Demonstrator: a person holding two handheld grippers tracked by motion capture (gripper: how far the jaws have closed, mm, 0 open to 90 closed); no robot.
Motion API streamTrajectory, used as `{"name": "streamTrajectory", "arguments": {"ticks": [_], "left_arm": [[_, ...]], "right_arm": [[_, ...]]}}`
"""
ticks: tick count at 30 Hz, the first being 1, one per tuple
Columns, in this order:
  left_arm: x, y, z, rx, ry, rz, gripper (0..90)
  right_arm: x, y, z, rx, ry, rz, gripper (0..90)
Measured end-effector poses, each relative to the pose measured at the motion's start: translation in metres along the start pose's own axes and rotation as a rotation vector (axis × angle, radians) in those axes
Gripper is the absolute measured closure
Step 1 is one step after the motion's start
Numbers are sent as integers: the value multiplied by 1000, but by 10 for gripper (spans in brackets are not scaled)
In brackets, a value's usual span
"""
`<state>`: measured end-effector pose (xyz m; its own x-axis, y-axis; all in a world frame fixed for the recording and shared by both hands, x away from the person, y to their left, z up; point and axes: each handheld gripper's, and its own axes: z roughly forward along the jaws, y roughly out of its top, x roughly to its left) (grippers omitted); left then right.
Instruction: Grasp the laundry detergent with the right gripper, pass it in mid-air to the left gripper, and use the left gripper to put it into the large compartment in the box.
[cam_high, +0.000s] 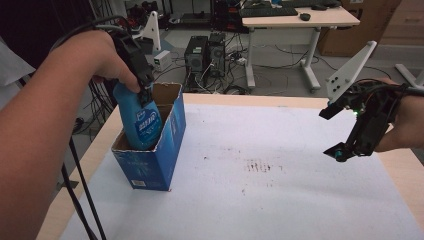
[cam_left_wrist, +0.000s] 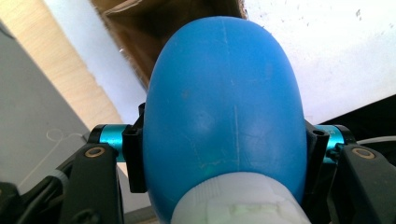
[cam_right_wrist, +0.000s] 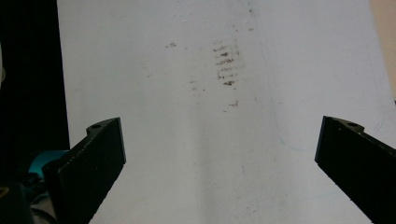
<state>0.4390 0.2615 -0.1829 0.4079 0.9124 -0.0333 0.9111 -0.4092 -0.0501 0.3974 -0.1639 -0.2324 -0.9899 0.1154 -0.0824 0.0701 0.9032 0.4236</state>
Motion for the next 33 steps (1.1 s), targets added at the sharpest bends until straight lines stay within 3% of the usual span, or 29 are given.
{"name": "streamTrajectory", "arguments": {"ticks": [2,5,11,21,28,33], "left_arm": [[2,1,9,6,-5,3,380],[3,3,21,6,3,41,381],[5,5,48,32,18,141,381],[6,9,82,31,41,317,380],[7,12,100,31,50,364,380],[9,14,104,10,34,351,380]], "right_arm": [[0,-1,0,10,1,0,6],[0,-1,2,20,5,1,6],[0,-2,5,33,4,9,6],[1,-5,10,38,7,14,6],[0,-11,12,41,8,24,6],[-1,-13,17,42,15,29,6]]}}
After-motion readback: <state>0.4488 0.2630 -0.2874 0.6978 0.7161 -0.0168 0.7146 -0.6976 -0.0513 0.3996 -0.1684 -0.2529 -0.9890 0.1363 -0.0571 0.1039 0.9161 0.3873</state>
